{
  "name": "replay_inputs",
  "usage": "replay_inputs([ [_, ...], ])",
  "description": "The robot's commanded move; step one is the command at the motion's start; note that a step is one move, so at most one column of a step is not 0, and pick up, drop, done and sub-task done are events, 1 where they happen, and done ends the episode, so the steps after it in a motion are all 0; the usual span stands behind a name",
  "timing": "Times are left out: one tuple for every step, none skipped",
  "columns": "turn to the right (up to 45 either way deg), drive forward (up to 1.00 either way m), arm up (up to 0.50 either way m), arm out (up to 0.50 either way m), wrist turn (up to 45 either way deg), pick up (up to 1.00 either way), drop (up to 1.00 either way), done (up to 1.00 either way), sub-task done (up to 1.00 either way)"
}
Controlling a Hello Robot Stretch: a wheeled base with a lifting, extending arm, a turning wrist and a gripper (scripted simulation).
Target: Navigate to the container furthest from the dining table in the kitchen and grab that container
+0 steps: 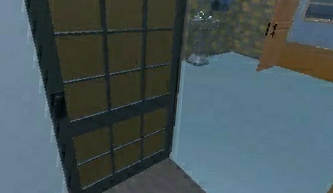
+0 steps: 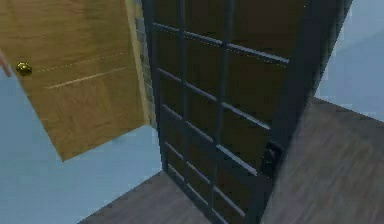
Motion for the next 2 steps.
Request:
replay_inputs([
  [30.0,0.00,0.00,0.00,0.0,0.00,0.00,0.00,0.00],
  [0.0,1.00,0.00,0.00,0.0,0.00,0.00,0.00,0.00],
])
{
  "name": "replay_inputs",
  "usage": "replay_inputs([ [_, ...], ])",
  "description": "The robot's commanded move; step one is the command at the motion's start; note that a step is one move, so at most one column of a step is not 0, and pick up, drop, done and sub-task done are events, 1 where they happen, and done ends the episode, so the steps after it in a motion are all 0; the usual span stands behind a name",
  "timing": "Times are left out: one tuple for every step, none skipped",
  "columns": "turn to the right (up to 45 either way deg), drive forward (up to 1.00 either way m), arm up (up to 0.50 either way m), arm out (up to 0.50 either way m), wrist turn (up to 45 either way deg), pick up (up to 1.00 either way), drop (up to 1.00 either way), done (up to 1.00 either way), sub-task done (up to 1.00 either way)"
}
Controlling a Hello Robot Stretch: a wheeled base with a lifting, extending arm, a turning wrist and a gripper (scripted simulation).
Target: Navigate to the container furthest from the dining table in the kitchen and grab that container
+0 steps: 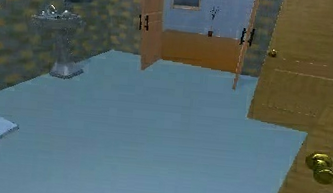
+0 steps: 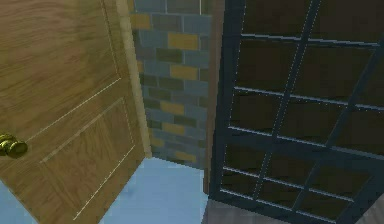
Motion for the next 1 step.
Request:
replay_inputs([
  [3.0,0.00,0.00,0.00,0.0,0.00,0.00,0.00,0.00],
])
